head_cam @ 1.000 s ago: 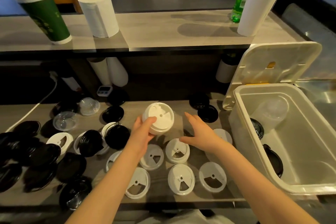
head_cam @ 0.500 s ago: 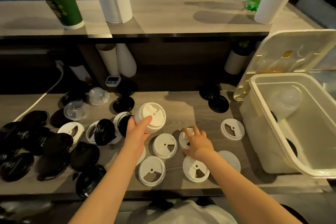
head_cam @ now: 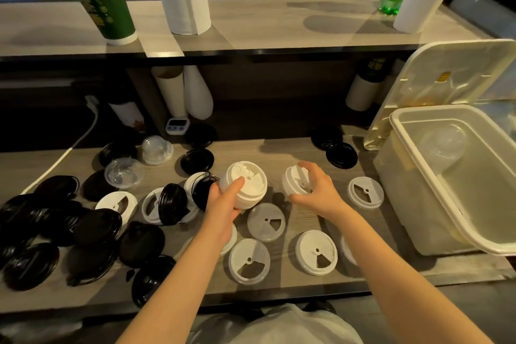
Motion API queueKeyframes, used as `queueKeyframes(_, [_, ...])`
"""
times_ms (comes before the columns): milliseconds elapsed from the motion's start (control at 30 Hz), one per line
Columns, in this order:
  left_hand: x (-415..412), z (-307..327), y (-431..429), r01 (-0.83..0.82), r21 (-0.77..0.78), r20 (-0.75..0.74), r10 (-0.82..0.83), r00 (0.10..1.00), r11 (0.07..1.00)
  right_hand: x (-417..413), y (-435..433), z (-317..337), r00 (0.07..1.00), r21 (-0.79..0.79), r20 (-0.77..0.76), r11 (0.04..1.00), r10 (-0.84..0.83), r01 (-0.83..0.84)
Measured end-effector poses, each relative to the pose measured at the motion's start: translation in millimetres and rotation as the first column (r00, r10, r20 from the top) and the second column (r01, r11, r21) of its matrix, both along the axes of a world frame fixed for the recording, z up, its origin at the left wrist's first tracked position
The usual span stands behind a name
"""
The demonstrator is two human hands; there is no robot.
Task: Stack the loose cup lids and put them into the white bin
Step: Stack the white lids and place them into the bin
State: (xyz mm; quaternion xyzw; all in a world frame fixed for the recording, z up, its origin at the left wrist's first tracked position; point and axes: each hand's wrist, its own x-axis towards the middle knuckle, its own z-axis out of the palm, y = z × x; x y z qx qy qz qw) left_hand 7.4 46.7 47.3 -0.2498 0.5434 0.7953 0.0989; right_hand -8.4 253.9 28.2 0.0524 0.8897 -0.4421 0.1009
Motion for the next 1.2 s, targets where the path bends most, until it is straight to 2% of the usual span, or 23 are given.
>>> queueKeyframes(133, [3.5, 0.9, 5.8, 0.038, 0.03, 0.011, -0.038, 0.999, 0.999, 9.9, -29.3, 26.6, 0.998, -0.277, -0.056, 0.96, 0.02, -0.035])
queueKeyframes(233, [8.1, 0.3, 7.8, 0.066, 0.054, 0.026, -0.068, 0.997, 0.996, 15.3, -48.0, 36.1, 0.993, -0.363, -0.075, 0.925, 0.087, -0.109])
queueKeyframes(433, [13.1, 4.6, 7.9, 0.106, 0.146, 0.07, -0.117, 0.991, 0.984, 22.5, -62.1, 31.4, 0.971, -0.133, -0.175, 0.973, 0.163, -0.188])
queueKeyframes(567, [16.4, 4.2, 3.9, 0.189, 0.214, 0.054, -0.204, 0.977, 0.958, 29.8, -60.0, 31.5, 0.934, -0.045, -0.238, 0.957, 0.268, -0.286])
queueKeyframes(733, [19.2, 5.3, 0.9, 0.198, 0.165, 0.0, -0.2, 0.98, 0.966, 33.7, -55.8, 35.4, 0.881, 0.199, -0.279, 0.921, 0.382, -0.336])
queueKeyframes(833, [17.7, 4.4, 0.1, 0.226, 0.114, -0.016, -0.225, 0.974, 0.968, 34.6, -54.3, 36.5, 0.867, 0.232, -0.276, 0.904, 0.415, -0.359])
queueKeyframes(1000, [15.9, 1.1, -0.6, 0.233, 0.101, -0.029, -0.232, 0.972, 0.967, 35.2, -49.9, 35.8, 0.882, 0.082, -0.25, 0.917, 0.399, -0.391])
queueKeyframes(1100, [15.4, -1.3, 1.6, 0.223, 0.14, 0.009, -0.227, 0.974, 0.965, 32.5, -37.6, 40.7, 0.907, -0.113, -0.115, 0.902, 0.405, -0.417])
queueKeyframes(1200, [14.4, -2.1, 6.5, 0.194, 0.161, 0.067, -0.206, 0.976, 0.968, 31.4, -14.7, 47.1, 0.936, -0.274, 0.02, 0.902, 0.353, -0.334])
